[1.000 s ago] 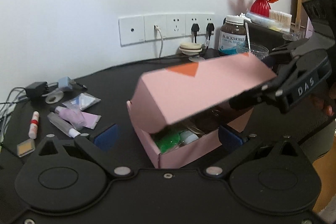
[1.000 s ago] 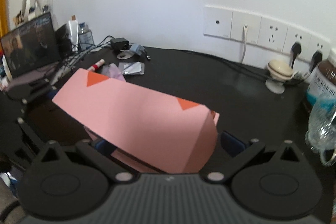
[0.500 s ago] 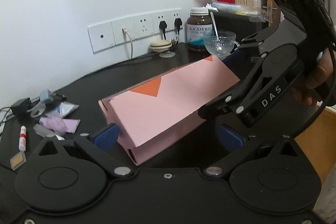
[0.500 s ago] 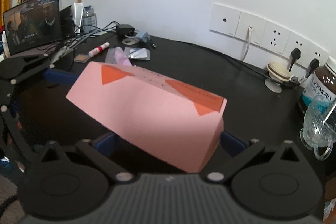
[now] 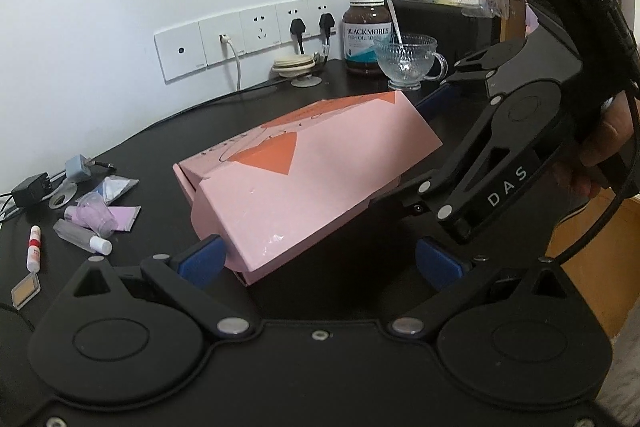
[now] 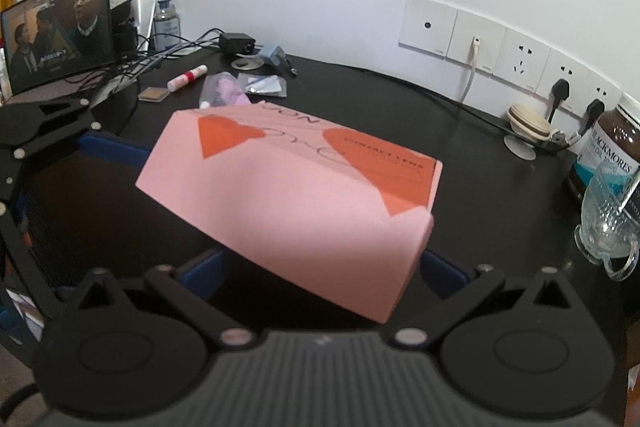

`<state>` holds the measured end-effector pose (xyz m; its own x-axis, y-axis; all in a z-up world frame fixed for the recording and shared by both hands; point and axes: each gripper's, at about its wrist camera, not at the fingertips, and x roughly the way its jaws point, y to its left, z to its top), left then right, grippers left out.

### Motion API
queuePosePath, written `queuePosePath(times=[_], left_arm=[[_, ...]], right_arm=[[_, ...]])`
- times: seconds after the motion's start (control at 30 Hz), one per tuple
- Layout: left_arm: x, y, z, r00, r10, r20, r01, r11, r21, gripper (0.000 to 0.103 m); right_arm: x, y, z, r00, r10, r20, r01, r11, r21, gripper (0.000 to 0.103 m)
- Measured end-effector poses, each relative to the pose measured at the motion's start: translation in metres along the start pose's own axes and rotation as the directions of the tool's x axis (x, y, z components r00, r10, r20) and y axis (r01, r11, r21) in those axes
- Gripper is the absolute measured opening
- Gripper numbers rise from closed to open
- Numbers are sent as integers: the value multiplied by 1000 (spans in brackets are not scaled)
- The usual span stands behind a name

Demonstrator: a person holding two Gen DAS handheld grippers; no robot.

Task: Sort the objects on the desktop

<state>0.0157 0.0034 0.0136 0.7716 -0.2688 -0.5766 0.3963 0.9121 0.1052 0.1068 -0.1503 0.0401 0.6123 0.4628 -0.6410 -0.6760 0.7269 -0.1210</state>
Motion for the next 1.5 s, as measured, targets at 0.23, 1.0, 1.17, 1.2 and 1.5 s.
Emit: queuePosePath(times=[0.23,1.0,1.17,1.2,1.5], left_arm=[[1,-1,-4,1000,-3,-6,3,1000,-15,103],[-6,13,8,999,36,26,-33,993,-116,103],[1,10,4,1000,19,6,-18,993,-121,103],[1,10,4,1000,15,8,-14,993,-121,103],[3,9,3,1000,1,5,-1,994,-112,103]], right_arm=[[2,6,-7,1000,-20,-10,19,998,-53,102],[-35,16,22,976,23,218,27,975,-221,102],[-19,3,34,986,-26,165,40,996,-81,102],[-18,2,34,986,-30,164,40,998,-58,102],[-1,-27,35,989,-104,101,83,977,194,102]])
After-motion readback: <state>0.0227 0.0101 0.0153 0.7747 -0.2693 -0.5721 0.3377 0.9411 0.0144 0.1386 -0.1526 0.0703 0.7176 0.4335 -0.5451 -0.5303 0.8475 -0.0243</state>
